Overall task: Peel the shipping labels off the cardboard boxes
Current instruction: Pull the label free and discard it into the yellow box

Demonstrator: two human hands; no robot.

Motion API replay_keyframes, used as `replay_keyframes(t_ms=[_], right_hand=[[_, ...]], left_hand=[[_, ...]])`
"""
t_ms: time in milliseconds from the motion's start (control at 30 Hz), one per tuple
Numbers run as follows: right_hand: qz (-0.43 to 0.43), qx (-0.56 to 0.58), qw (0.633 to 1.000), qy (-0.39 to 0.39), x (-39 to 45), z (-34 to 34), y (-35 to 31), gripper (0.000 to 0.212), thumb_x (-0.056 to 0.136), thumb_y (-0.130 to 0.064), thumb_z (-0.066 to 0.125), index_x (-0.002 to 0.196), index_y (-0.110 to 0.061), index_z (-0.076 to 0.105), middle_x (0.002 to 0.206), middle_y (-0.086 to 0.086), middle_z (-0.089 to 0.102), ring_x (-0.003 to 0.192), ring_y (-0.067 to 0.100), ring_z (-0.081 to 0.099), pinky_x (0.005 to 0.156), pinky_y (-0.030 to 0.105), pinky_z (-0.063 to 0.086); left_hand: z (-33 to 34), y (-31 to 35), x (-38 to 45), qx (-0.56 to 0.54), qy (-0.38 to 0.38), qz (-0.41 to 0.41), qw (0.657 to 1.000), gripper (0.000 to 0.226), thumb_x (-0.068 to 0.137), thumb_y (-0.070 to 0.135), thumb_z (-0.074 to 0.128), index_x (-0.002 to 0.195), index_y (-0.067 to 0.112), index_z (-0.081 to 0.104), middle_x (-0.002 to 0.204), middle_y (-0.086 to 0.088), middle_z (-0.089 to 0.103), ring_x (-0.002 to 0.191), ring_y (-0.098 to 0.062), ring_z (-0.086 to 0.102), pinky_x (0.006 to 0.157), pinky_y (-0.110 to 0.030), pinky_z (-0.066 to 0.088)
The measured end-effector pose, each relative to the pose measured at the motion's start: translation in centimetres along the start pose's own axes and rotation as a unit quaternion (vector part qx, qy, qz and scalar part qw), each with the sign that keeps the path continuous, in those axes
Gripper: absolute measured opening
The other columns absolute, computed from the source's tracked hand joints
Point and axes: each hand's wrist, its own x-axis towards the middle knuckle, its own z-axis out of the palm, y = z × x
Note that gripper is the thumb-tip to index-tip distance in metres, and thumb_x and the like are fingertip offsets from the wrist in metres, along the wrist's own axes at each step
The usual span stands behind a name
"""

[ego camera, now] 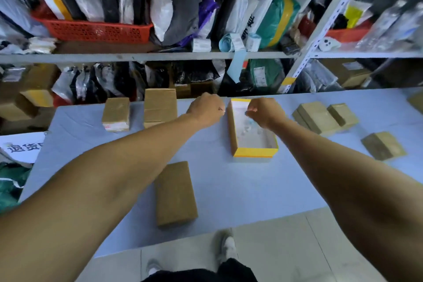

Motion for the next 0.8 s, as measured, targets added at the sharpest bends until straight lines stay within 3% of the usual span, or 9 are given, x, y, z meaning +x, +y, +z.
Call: replay_keyframes(t_ms=[100,167,267,367,500,633,800], right_hand=[[0.069,-0.02,0.997,0.021,0.8,-1.5,5.6,0.013,0.086,-0.015,0.049,0.078,-0.01,0.059,0.089,0.017,0.064,0.092,0.037,0.06,0.066,0.033,0.042],[0.07,-0.025,0.997,0.015,1.8,-1.7,8.5,0.014,0.086,-0.012,0.045,0.074,-0.01,0.054,0.084,0.017,0.061,0.089,0.038,0.06,0.064,0.032,0.039],[0.063,-0.016,0.998,0.0,4.3,-0.9,11.9,0.017,0.088,-0.011,0.043,0.082,-0.008,0.059,0.097,0.019,0.066,0.089,0.037,0.06,0.066,0.033,0.043],[0.052,-0.008,0.998,-0.025,7.3,-0.1,13.8,0.022,0.089,-0.011,0.042,0.088,-0.006,0.063,0.097,0.016,0.064,0.087,0.035,0.059,0.066,0.031,0.041],[0.01,-0.004,0.999,-0.048,10.3,0.0,14.0,0.018,0.089,-0.009,0.042,0.076,-0.009,0.054,0.085,0.01,0.055,0.078,0.029,0.049,0.064,0.03,0.035],[-0.005,0.03,0.998,-0.058,12.2,0.8,14.1,0.015,0.086,-0.012,0.045,0.076,-0.015,0.055,0.091,0.012,0.06,0.077,0.029,0.048,0.065,0.029,0.035],[-0.004,0.029,0.998,-0.063,12.1,1.4,14.4,0.022,0.087,-0.01,0.044,0.066,-0.014,0.048,0.083,0.009,0.055,0.075,0.03,0.049,0.063,0.029,0.035]], left_hand=[[2.0,4.8,3.5,-0.009,0.003,0.006,1.0,0.013,0.078,0.022,0.056,0.068,0.021,0.063,0.086,-0.002,0.069,0.085,-0.028,0.064,0.065,-0.033,0.051],[3.6,7.4,5.9,0.021,-0.006,0.013,1.0,0.017,0.082,0.02,0.057,0.09,0.022,0.071,0.098,0.0,0.07,0.096,-0.026,0.063,0.073,-0.035,0.053],[6.4,9.4,9.4,0.074,-0.035,0.004,0.997,0.025,0.085,0.017,0.056,0.105,0.023,0.07,0.111,-0.003,0.065,0.109,-0.029,0.058,0.078,-0.037,0.052],[8.7,10.1,12.0,0.076,-0.061,-0.016,0.995,0.027,0.088,0.014,0.056,0.108,0.023,0.07,0.117,-0.004,0.062,0.113,-0.028,0.055,0.082,-0.036,0.05],[10.4,9.8,14.1,0.034,-0.042,-0.056,0.997,0.021,0.09,0.02,0.061,0.108,0.023,0.07,0.114,-0.003,0.064,0.113,-0.027,0.054,0.082,-0.037,0.052],[11.4,9.1,15.2,-0.008,-0.022,-0.089,0.996,0.027,0.089,0.027,0.066,0.116,0.023,0.067,0.12,-0.002,0.062,0.118,-0.025,0.052,0.089,-0.038,0.049],[12.2,8.2,15.7,-0.02,-0.021,-0.096,0.995,0.026,0.09,0.027,0.065,0.116,0.022,0.067,0.124,-0.001,0.061,0.118,-0.024,0.053,0.092,-0.038,0.048]])
